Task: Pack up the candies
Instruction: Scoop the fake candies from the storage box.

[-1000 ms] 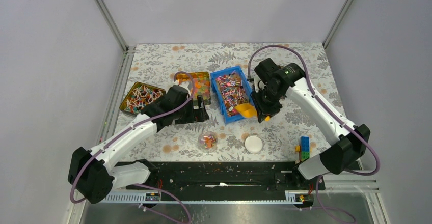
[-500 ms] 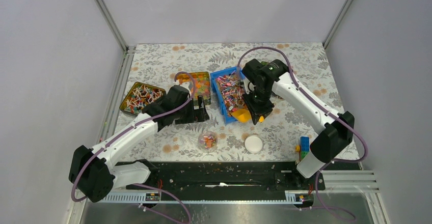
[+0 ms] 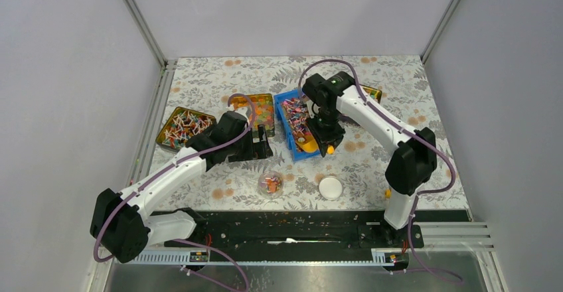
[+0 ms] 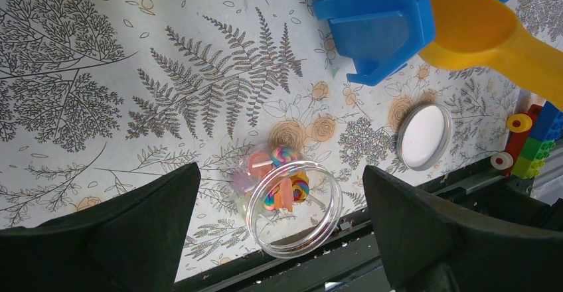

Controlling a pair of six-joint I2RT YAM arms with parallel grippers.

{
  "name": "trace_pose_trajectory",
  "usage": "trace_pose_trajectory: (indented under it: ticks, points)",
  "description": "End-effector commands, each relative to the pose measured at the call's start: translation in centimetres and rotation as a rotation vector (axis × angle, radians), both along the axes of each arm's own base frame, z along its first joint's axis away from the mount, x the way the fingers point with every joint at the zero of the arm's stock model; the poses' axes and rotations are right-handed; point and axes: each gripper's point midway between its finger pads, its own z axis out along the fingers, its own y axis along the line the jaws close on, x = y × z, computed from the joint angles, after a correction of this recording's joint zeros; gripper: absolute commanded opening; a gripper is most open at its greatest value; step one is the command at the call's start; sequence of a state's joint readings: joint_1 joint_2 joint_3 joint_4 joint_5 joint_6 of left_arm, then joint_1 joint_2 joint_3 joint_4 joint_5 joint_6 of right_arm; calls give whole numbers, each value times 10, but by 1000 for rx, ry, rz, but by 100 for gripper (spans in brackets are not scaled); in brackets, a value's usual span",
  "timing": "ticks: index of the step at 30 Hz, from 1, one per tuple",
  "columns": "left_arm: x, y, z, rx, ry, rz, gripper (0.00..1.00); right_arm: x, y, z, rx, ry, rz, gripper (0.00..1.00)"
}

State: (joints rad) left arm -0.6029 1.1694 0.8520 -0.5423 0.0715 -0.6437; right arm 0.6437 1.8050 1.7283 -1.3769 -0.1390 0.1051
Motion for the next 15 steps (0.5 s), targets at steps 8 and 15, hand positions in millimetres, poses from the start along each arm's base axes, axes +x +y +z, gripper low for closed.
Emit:
trace_pose_trajectory:
  ticks: [8, 15]
  points:
    - [15, -9, 18, -30, -64, -2, 97, 37, 24, -62, 39, -158, -39, 0]
    - [16, -9, 17, -26, -59, 0, 97, 50, 23, -61, 94, -304, -57, 0]
